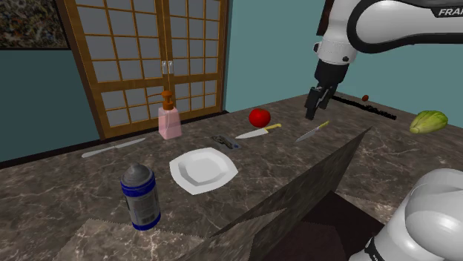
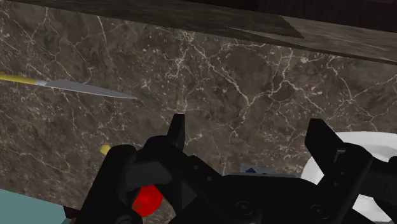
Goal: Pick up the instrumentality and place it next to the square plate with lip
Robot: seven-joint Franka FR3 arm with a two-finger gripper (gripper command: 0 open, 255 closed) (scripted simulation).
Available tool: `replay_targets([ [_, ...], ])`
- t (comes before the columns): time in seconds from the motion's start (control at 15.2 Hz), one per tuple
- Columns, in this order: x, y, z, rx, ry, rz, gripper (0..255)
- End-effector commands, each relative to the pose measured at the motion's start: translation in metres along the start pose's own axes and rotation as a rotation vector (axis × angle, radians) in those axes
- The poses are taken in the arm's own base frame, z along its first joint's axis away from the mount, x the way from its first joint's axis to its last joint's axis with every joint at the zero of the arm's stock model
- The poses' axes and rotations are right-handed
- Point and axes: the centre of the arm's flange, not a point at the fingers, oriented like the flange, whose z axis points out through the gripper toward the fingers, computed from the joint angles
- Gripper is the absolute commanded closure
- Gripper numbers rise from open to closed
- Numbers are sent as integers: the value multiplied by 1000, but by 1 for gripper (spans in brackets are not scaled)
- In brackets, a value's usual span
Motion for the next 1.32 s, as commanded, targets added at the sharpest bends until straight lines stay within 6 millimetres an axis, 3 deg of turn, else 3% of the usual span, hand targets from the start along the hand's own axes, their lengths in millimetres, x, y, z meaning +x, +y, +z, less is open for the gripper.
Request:
replay_targets([
  [0.0, 0, 0, 0, 0, 0, 0, 0],
  [0.66, -34, 113, 69, 38, 10, -401, 0],
  [1.25, -24, 217, 134, 72, 19, -762, 0],
])
